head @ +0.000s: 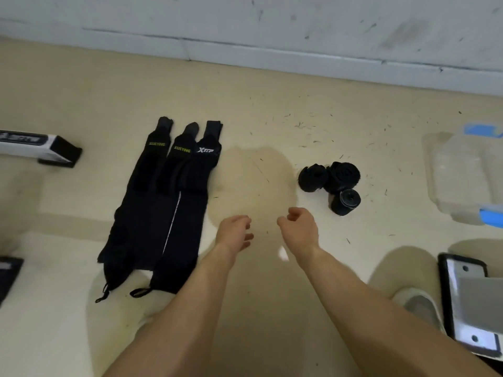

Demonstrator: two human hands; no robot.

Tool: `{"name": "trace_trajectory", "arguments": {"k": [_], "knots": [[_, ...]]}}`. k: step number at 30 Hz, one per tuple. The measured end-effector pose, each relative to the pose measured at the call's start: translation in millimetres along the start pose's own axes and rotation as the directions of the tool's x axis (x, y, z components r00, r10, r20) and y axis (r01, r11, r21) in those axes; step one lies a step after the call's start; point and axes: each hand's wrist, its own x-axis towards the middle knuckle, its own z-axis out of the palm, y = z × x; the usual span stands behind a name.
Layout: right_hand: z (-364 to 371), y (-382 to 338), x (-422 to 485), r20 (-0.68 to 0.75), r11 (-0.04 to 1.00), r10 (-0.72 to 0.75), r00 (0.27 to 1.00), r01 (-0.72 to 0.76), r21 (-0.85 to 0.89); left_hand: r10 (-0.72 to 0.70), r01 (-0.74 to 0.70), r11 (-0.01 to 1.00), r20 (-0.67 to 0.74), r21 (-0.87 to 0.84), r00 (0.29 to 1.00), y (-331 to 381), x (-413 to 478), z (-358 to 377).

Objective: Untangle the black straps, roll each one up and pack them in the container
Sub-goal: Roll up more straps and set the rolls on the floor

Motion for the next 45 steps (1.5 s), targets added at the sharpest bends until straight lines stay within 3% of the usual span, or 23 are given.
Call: {"name": "trace_trajectory", "arguments": {"k": [5, 10, 15, 20, 28, 32, 36, 42, 45], "knots": [[44.0, 1.8, -30.7, 0.174, 0.995, -0.004, 0.985, 0.021, -0.093, 0.101, -0.057, 0.977, -0.206, 0.206, 0.973, -22.9, -6.8, -59.4], [98.4, 10.7, -40.5, 0.329, 0.986, 0.048, 0.943, 0.007, -0.164, 0.119, 0.077, 0.908, -0.43, 0.412, 0.895, -53.1, 4.3, -115.7], [151.9, 24.0, -39.2, 0.423, 0.976, 0.101, 0.901, -0.007, -0.218, 0.064, 0.192, 0.865, -0.482, 0.463, 0.874, -79.1, 25.0, -142.2], [182.6, 33.7, -37.3, 0.382, 0.966, 0.136, 0.914, -0.036, -0.257, 0.113, 0.22, 0.795, -0.494, 0.566, 0.862, -97.4, 36.9, -140.5], [176.8, 49.1, -29.5, 0.256, 0.953, 0.146, 0.956, -0.066, -0.295, 0.123, 0.098, 0.907, -0.482, 0.409, 0.867, -109.8, 29.0, -106.3], [154.8, 59.8, -25.4, 0.261, 0.959, 0.154, 0.953, -0.081, -0.27, 0.064, 0.124, 0.917, -0.448, 0.378, 0.892, -109.4, 23.8, -96.4], [135.1, 63.4, -26.2, 0.355, 0.976, 0.2, 0.913, -0.156, -0.149, 0.027, 0.143, 0.929, -0.45, 0.34, 0.893, -109.0, 13.9, -90.1], [102.6, 40.6, -31.9, 0.405, 0.995, 0.074, 0.911, -0.04, -0.091, -0.114, 0.183, 0.97, -0.363, 0.159, 0.925, -88.5, 0.2, -84.6], [83.0, 20.9, -36.5, 0.378, 0.998, 0.018, 0.925, 0.005, -0.06, -0.066, 0.115, 0.985, -0.324, 0.132, 0.944, -68.1, -15.7, -81.3]]}}
